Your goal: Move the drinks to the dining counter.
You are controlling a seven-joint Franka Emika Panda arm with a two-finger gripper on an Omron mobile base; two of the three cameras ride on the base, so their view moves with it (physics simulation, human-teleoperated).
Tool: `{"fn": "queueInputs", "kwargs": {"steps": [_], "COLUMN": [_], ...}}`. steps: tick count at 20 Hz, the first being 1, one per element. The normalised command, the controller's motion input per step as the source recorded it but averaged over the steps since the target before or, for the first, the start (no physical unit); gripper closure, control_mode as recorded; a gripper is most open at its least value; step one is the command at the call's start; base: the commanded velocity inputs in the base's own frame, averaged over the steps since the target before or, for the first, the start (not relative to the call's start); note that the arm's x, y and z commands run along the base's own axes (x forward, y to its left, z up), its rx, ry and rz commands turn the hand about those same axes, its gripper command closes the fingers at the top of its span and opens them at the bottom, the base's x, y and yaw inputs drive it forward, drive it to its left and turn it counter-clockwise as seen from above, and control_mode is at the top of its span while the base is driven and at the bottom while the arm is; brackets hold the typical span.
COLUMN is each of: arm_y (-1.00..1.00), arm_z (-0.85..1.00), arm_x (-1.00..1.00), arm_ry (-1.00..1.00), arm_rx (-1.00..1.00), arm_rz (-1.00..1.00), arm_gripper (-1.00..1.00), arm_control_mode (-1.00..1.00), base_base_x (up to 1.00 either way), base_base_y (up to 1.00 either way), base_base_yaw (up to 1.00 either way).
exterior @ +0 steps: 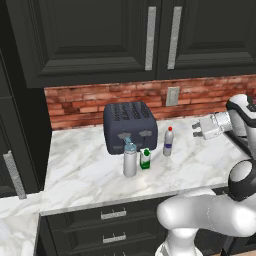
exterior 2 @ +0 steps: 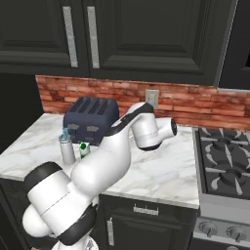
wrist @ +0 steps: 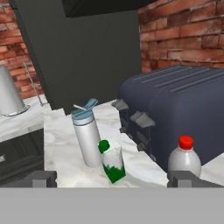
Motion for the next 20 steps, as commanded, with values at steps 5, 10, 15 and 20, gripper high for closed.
{"fn": "queueInputs", "kwargs": {"steps": [5, 10, 15, 20], "arm_y": [0.0, 0.0, 0.0, 0.0], "arm_z": [-0.2, -0.18, -0.16, -0.17], "arm_x": [0.3, 0.29, 0.21, 0.12], "arm_ry": [-0.02, 0.0, -0.01, 0.0], "arm_rx": [0.0, 0.0, 0.01, 0.04], "arm_rz": [0.01, 0.04, 0.03, 0.02], "arm_gripper": [-1.0, -1.0, -1.0, -1.0], "arm_control_mode": [-1.0, -1.0, -1.0, -1.0], "base_base_x": [0.0, 0.0, 0.0, 0.0], "base_base_y": [0.0, 0.0, 0.0, 0.0], "base_base_yaw": [0.0, 0.0, 0.0, 0.0]}}
